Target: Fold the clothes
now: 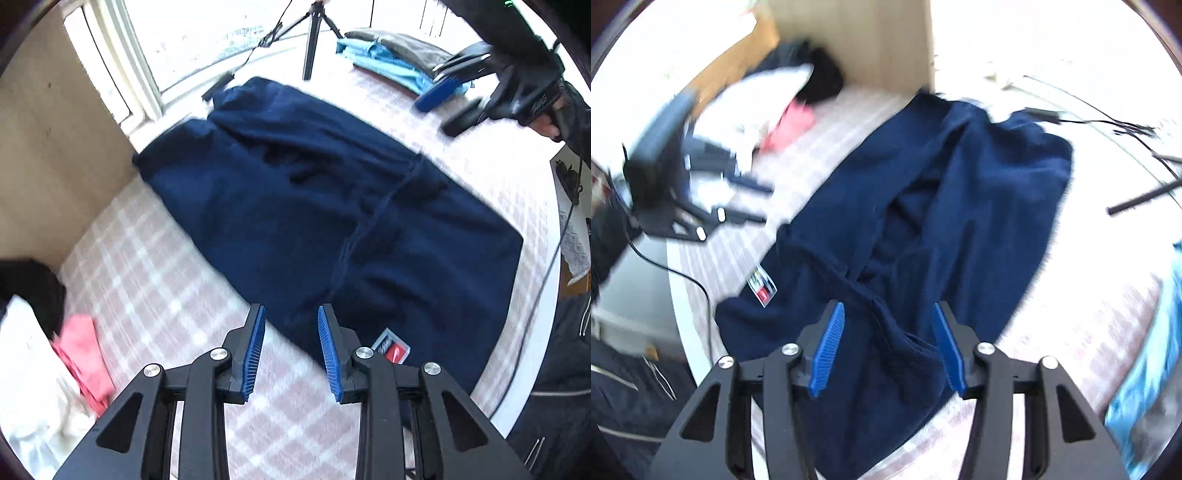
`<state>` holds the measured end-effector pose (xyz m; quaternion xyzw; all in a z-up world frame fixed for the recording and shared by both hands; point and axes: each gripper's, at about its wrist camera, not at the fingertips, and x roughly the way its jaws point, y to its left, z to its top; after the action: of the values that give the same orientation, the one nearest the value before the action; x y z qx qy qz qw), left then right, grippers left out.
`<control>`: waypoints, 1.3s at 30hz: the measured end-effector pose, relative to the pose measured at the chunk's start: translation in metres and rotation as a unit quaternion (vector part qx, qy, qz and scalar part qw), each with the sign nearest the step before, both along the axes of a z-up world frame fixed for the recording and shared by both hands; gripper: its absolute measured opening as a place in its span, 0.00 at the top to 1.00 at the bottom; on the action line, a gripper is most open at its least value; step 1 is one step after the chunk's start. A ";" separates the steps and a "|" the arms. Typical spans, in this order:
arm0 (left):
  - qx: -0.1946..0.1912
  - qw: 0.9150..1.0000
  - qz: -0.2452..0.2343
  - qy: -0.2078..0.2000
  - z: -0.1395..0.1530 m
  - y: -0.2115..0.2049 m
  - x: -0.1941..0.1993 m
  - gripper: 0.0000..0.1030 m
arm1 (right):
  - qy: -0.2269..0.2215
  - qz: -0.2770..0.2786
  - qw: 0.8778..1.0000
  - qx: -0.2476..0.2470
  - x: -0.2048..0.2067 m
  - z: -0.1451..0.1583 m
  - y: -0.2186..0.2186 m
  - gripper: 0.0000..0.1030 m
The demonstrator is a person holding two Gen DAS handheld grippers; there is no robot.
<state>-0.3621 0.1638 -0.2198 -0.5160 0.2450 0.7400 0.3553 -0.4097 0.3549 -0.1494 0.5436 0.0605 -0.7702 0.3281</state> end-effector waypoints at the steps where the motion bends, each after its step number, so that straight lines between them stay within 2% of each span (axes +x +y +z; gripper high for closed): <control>1: -0.003 1.000 -0.001 -0.006 -0.003 -0.002 0.002 0.72 | 0.000 -0.015 1.000 -0.010 0.006 0.004 0.006 0.52; 4: -0.018 1.000 -0.003 -0.013 -0.022 0.002 -0.001 0.72 | -0.027 -0.031 0.997 -0.058 0.028 -0.011 -0.003 0.52; 9: -0.024 0.999 -0.019 -0.026 -0.035 0.011 -0.001 0.72 | -0.085 -0.008 0.992 -0.093 0.075 -0.043 -0.036 0.52; 11: -0.034 0.999 -0.023 -0.026 -0.038 0.014 -0.001 0.73 | -0.097 -0.003 0.992 -0.080 0.089 -0.053 -0.042 0.52; 12: -0.038 0.999 -0.022 -0.025 -0.038 0.014 -0.001 0.79 | -0.105 -0.001 0.992 -0.076 0.095 -0.058 -0.045 0.52; 13: -0.039 0.999 -0.016 -0.027 -0.037 0.013 -0.002 0.94 | -0.116 0.002 0.990 -0.078 0.098 -0.063 -0.046 0.52; 16: -0.043 0.999 -0.003 -0.028 -0.030 0.009 -0.005 0.96 | -0.118 0.006 0.992 -0.046 0.100 -0.077 -0.052 0.52; 18: -0.052 0.999 0.000 -0.013 -0.020 0.007 -0.006 0.96 | -0.118 0.003 0.992 -0.040 0.100 -0.081 -0.051 0.52; 21: -0.071 0.997 -0.001 -0.002 -0.018 0.006 -0.013 0.89 | -0.117 0.002 0.993 -0.033 0.100 -0.085 -0.050 0.52; 23: -0.110 0.994 0.016 0.022 -0.024 0.005 -0.018 0.75 | -0.113 0.003 0.993 -0.027 0.101 -0.083 -0.050 0.52; 24: -0.111 0.993 0.023 0.022 -0.023 0.002 -0.018 0.65 | -0.110 0.003 0.994 -0.023 0.102 -0.083 -0.051 0.52; 27: -0.082 0.996 0.037 0.024 -0.006 -0.011 -0.006 0.65 | -0.092 -0.019 0.995 -0.031 0.103 -0.070 -0.042 0.52; 29: -0.040 0.998 0.039 0.013 0.011 -0.019 0.013 0.66 | -0.064 -0.058 0.995 -0.050 0.099 -0.056 -0.025 0.53; 30: -0.020 0.999 0.030 -0.001 0.015 -0.020 0.025 0.66 | -0.048 -0.086 0.994 -0.052 0.093 -0.051 -0.014 0.62; 31: -0.004 1.000 0.020 -0.018 0.016 -0.019 0.037 0.66 | -0.038 -0.112 0.992 -0.047 0.085 -0.049 -0.004 0.83; 32: 0.011 0.999 0.009 -0.035 0.017 -0.017 0.049 0.66 | -0.035 -0.128 0.990 -0.039 0.077 -0.050 0.003 0.89; 34: 0.039 0.997 -0.011 -0.069 0.017 -0.014 0.072 0.66 | -0.018 -0.157 0.987 -0.016 0.061 -0.052 0.014 0.90; 36: 0.034 0.995 -0.024 -0.094 0.002 -0.006 0.092 0.64 | -0.002 -0.177 0.984 0.005 0.048 -0.053 0.027 0.89; 38: -0.011 0.995 -0.026 -0.090 -0.019 0.002 0.101 0.67 | -0.006 -0.194 0.981 0.006 0.039 -0.057 0.041 0.88; 39: -0.010 0.996 -0.027 -0.087 -0.020 0.001 0.104 0.67 | -0.014 -0.203 0.979 0.000 0.036 -0.060 0.048 0.88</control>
<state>-0.2583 0.1644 -0.2402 -0.5751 0.2345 0.6800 0.3898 -0.3742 0.4026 -0.2090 0.5555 -0.0556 -0.8129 0.1662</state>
